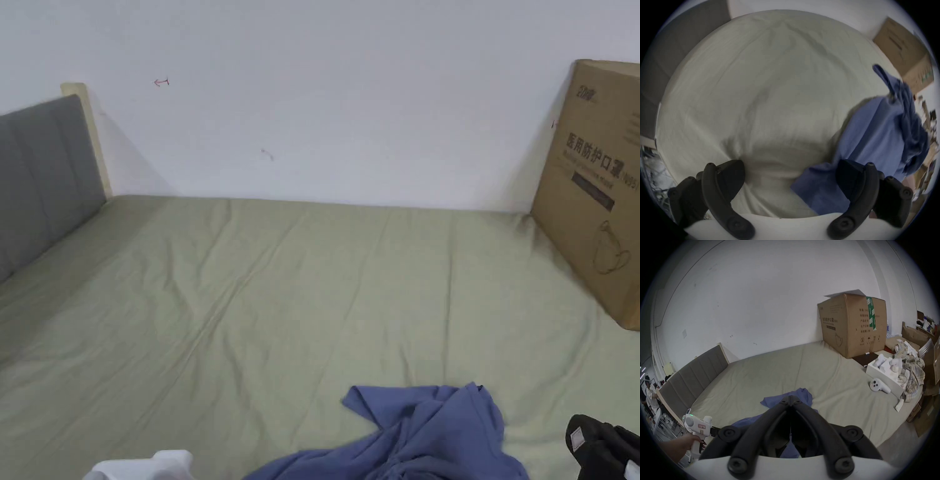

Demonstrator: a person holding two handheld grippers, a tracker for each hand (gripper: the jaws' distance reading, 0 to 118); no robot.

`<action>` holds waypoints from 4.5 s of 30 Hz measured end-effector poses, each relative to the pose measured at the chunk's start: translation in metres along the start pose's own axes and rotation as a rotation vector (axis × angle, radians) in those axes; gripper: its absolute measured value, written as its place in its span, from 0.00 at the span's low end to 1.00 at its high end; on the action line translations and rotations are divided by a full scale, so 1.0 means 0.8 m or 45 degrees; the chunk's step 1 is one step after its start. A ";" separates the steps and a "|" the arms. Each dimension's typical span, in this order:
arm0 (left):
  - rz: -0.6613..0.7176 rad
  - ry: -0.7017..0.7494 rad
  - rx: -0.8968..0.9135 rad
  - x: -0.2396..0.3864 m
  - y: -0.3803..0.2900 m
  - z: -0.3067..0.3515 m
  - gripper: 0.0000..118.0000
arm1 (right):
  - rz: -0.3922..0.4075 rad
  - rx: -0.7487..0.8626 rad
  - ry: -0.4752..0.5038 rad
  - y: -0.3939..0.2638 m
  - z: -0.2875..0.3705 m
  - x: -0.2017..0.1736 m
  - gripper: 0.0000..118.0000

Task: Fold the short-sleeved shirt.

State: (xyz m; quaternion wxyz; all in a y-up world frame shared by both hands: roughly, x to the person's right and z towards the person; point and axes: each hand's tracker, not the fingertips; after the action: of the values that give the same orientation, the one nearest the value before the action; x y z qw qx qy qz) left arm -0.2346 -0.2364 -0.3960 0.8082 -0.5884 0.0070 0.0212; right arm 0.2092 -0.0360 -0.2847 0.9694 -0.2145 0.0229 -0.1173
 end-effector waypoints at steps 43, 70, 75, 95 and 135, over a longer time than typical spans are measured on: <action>0.205 -0.304 0.462 -0.030 -0.006 0.114 0.01 | 0.422 -1.194 0.167 0.081 -0.410 -0.015 0.10; -0.030 -0.269 1.325 0.011 0.296 0.537 0.01 | 0.213 -0.104 0.226 0.481 -0.100 -0.021 0.10; 0.043 -0.216 1.336 0.018 0.386 0.517 0.01 | 0.223 -0.034 0.142 0.534 -0.170 -0.042 0.10; 0.063 -0.193 0.767 0.043 0.334 0.161 0.01 | 0.253 -0.389 -0.032 0.217 -0.408 0.025 0.10; 0.000 -0.310 1.138 0.064 -0.035 0.291 0.00 | -0.248 0.013 0.206 0.054 0.026 0.070 0.02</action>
State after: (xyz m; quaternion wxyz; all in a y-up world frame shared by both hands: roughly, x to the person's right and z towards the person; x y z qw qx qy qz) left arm -0.1856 -0.0225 -0.2996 0.9775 -0.1756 -0.0795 0.0852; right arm 0.2746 -0.0028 -0.2840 0.9495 -0.2005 0.0797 -0.2279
